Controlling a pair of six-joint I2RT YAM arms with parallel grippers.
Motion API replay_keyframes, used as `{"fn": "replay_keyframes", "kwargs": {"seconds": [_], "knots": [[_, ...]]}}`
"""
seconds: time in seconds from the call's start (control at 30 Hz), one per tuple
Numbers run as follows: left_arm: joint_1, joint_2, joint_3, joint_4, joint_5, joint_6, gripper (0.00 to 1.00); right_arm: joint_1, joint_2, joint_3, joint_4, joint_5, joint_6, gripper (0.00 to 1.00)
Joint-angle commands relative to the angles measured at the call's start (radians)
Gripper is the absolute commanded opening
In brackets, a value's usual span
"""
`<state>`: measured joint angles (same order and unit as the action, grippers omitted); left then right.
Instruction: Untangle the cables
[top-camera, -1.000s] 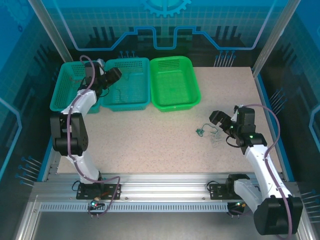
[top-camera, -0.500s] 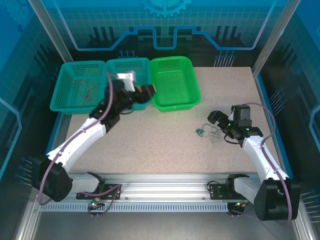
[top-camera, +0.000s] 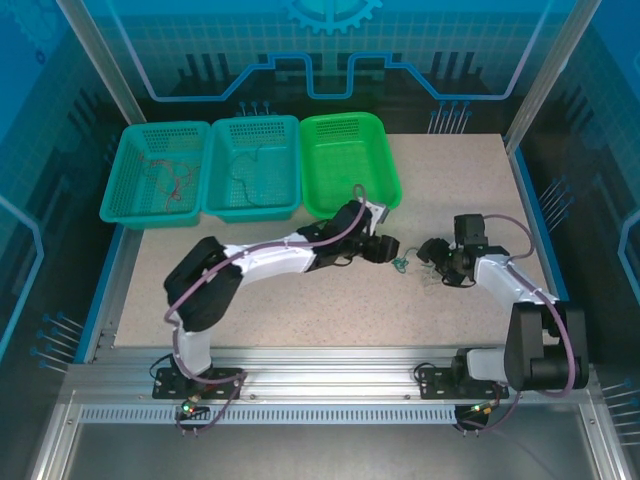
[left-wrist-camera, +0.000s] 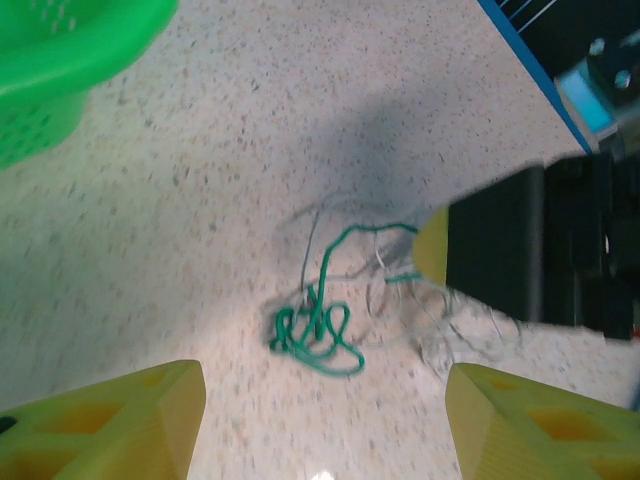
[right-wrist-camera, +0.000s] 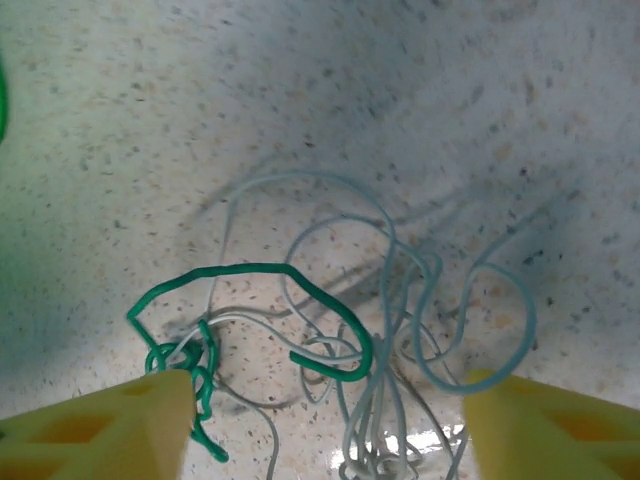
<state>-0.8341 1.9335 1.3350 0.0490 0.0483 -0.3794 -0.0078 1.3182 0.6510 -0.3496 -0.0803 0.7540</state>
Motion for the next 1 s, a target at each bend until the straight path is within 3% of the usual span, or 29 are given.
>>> {"fn": "replay_keyframes", "kwargs": {"seconds": [0.0, 0.1, 0.23, 0.53, 0.67, 0.83, 0.97], "knots": [[0.002, 0.093, 0.135, -0.037, 0.004, 0.138, 0.66, -0.007, 0.009, -0.030, 0.040, -0.039, -0.017, 0.64], [0.003, 0.191, 0.236, -0.071, 0.083, 0.234, 0.67, -0.008, -0.008, -0.049, 0.047, -0.032, -0.040, 0.58], [0.010, 0.334, 0.409, -0.210, 0.289, 0.344, 0.65, -0.007, -0.032, -0.060, 0.045, -0.016, -0.059, 0.49], [0.013, 0.445, 0.477, -0.226, 0.269, 0.340, 0.51, -0.007, -0.068, -0.065, 0.035, -0.013, -0.074, 0.42], [0.013, 0.468, 0.492, -0.226, 0.272, 0.319, 0.35, -0.007, -0.073, -0.072, 0.035, -0.006, -0.066, 0.41], [0.013, 0.459, 0.474, -0.207, 0.318, 0.307, 0.03, -0.007, -0.028, -0.074, 0.029, 0.039, -0.011, 0.42], [0.014, 0.395, 0.383, -0.144, 0.313, 0.282, 0.00, -0.007, 0.030, -0.061, 0.045, 0.042, 0.012, 0.40]]}}
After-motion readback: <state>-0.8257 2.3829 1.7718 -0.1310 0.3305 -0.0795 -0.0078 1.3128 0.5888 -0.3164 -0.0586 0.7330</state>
